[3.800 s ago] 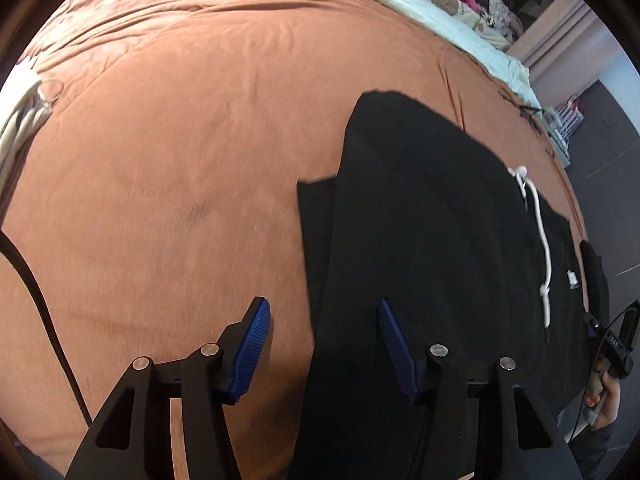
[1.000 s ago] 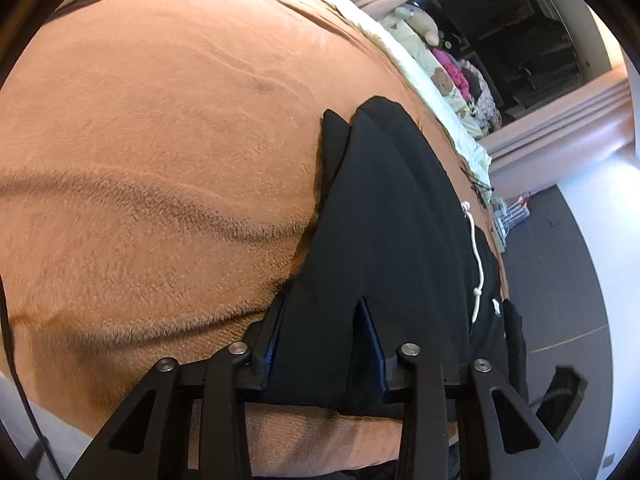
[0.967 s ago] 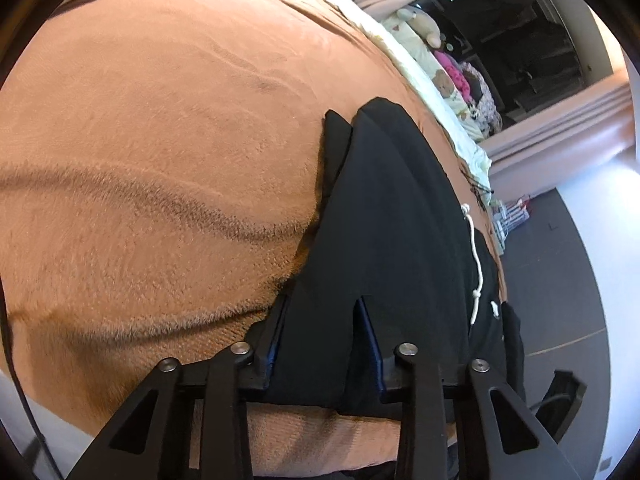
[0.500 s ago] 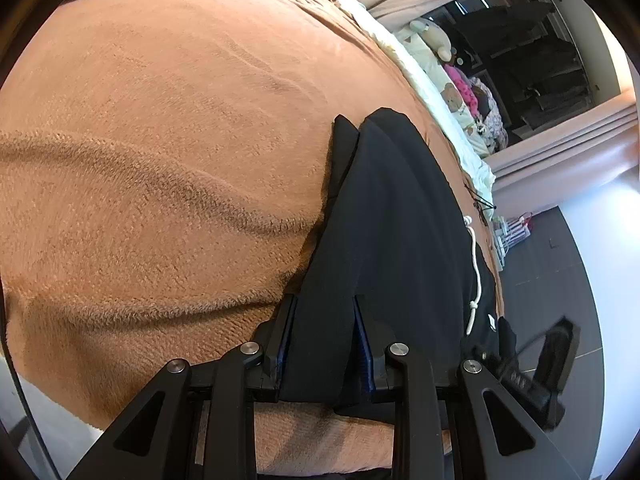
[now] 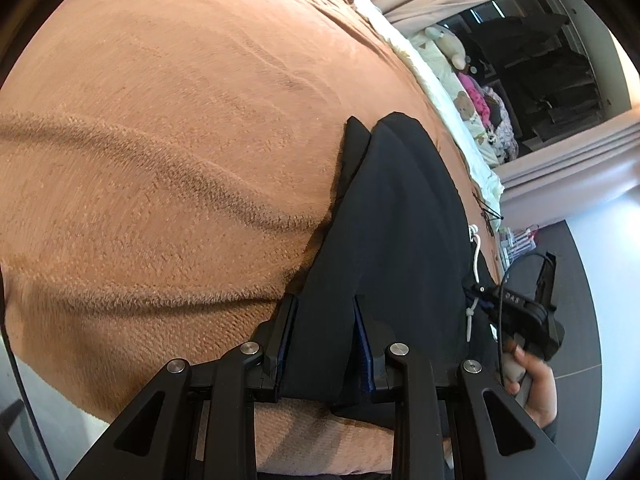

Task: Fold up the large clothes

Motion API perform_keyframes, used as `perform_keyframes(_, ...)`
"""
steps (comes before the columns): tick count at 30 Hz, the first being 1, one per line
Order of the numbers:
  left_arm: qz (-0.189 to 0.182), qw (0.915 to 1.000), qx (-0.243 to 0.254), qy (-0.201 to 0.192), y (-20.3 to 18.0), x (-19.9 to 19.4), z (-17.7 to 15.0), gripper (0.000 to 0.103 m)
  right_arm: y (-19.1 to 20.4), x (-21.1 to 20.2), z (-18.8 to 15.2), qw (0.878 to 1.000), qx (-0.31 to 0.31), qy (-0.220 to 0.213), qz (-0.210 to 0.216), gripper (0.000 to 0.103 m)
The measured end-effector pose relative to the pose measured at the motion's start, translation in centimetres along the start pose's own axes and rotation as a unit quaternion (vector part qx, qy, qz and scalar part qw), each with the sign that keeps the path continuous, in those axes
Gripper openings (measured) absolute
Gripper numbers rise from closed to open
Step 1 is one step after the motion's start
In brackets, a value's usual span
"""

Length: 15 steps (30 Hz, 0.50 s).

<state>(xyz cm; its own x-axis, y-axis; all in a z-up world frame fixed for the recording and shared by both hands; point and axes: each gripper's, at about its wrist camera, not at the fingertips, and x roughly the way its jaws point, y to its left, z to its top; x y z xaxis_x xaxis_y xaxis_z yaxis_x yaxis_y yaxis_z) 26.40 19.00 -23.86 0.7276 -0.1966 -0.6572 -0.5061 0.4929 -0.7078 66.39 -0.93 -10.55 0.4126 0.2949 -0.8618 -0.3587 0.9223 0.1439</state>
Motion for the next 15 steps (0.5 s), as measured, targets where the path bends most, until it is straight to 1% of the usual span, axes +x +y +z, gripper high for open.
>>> perform_keyframes(2, 0.0, 1.0, -0.005, 0.001, 0.0, 0.0, 0.0, 0.029, 0.1, 0.9, 1.0, 1.0, -0.004, -0.002, -0.006, 0.016)
perform_keyframes(5, -0.001, 0.9999, -0.011, 0.002, 0.3, -0.1, -0.1, 0.029, 0.1, 2.2, 2.3, 1.0, 0.008, 0.001, -0.005, 0.016)
perform_keyframes(6, 0.0, 0.9999, -0.012, 0.003, 0.2, -0.1, -0.1, 0.029, -0.5, 2.3, 3.0, 1.0, 0.011, 0.002, -0.003, 0.016)
perform_keyframes(9, 0.0, 0.9999, -0.012, 0.005, 0.2, 0.0, 0.0, 0.029, -0.6, 3.8, 4.1, 1.0, 0.015, 0.003, -0.007, 0.013)
perform_keyframes(13, 0.003, 0.9998, -0.017, 0.008, 0.0, 0.2, 0.1, 0.029, 0.0, 4.9, 4.8, 1.0, 0.007, 0.009, -0.015, 0.013)
perform_keyframes(14, 0.004, 0.9998, -0.016, 0.007, 0.0, 0.2, 0.1, 0.028, 0.4, 4.9, 4.7, 1.0, 0.009, 0.012, -0.014, 0.014)
perform_keyframes(15, 0.002, 0.9998, -0.016, 0.007, -0.1, 0.1, 0.1, 0.025, 0.5, 4.8, 4.4, 1.0, 0.013, 0.018, -0.007, 0.017)
